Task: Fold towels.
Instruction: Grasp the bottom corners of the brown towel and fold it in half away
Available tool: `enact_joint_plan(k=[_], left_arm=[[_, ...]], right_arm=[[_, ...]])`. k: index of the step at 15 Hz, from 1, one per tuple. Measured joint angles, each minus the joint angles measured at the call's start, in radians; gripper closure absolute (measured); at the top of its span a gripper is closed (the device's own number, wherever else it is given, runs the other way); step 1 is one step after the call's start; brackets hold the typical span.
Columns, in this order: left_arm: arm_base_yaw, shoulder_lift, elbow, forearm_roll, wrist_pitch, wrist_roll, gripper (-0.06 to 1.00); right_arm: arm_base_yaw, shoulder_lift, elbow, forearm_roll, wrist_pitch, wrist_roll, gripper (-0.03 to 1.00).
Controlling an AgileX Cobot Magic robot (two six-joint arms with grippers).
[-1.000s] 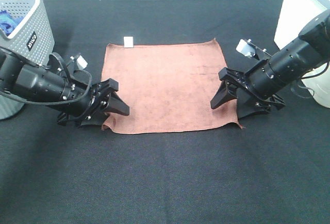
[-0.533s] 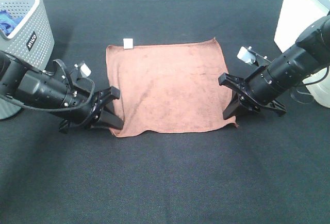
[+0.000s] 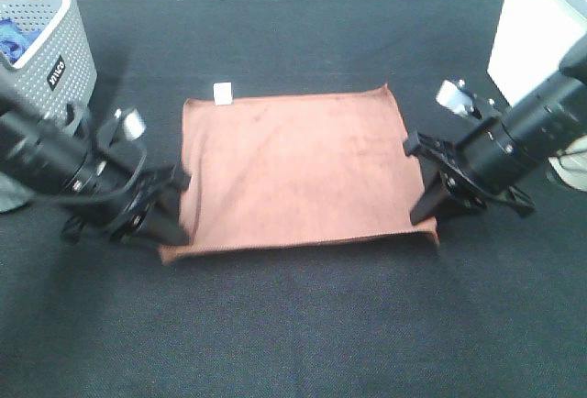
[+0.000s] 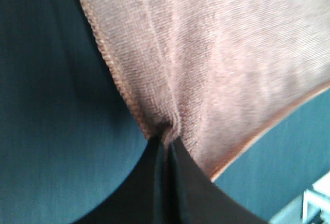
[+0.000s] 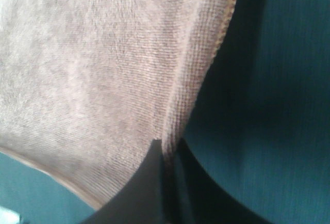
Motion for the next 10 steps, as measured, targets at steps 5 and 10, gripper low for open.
enact_joint_plan(k=[5,10], left_arm=[[-0.002,-0.081,0.181,-0.007,-0.005,0.041,0.94],[-0.002,-0.135,0.176,-0.191,-0.119,0.225,0.94]], right_arm=[[0.007,-0.095,0.209,0.056,-0.033,-0.012,0.97],[0.007,-0.13,0.143,0.088,-0.088,-0.116,0.97]])
